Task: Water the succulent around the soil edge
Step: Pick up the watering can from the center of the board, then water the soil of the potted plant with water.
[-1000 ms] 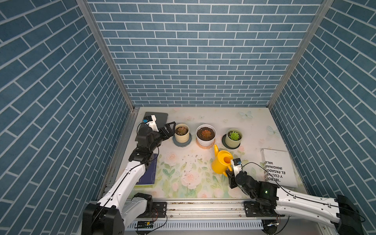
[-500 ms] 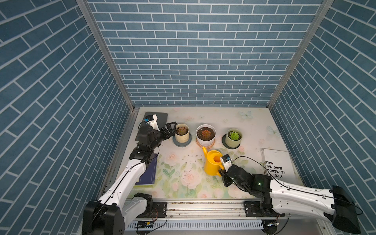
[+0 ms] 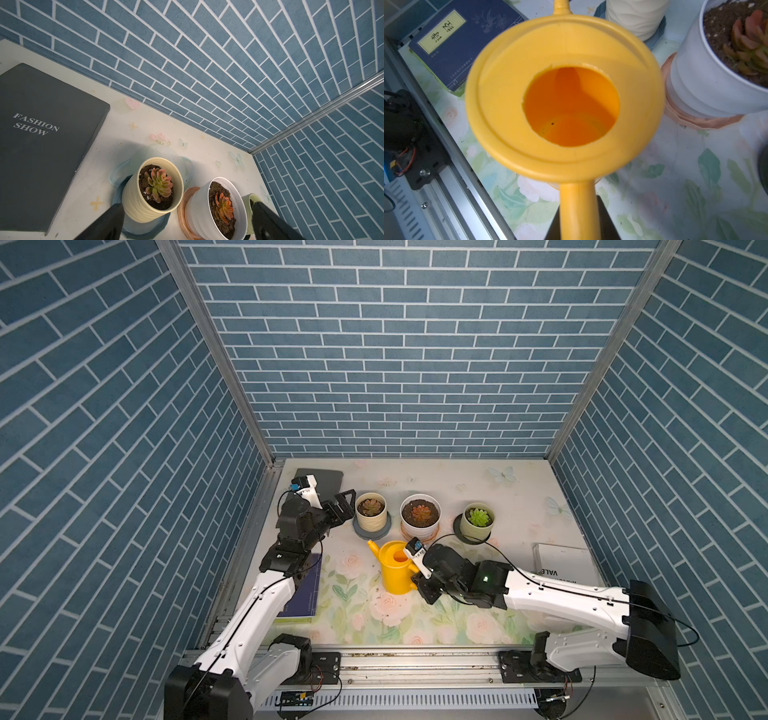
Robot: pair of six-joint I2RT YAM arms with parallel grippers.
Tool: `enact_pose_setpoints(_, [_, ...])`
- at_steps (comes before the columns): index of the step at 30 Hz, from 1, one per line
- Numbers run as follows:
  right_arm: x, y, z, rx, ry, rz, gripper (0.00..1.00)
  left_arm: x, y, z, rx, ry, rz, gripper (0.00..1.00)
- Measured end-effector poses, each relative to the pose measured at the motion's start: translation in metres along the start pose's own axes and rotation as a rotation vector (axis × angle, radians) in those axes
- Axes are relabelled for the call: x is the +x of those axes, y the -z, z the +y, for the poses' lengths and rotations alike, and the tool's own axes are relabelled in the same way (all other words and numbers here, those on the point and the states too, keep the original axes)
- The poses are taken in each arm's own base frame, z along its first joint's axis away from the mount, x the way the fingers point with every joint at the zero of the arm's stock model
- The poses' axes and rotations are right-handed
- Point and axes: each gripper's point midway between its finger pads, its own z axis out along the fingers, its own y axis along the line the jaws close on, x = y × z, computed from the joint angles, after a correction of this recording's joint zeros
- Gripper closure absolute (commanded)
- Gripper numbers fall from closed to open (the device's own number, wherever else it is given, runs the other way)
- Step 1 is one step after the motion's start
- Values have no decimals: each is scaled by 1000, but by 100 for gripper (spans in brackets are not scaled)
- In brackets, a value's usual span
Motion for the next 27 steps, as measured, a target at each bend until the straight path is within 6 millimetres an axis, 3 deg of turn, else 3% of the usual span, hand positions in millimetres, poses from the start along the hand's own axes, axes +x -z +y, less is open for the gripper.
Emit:
enact_pose_setpoints(10, [-45,-12,3,13,-25,60,100,-2,4,-1,0,-5,-10,0])
enact_pose_setpoints(27, [-57,-20,-13,73,-83,144,100,-4,7,1,-19,-9,-22,0])
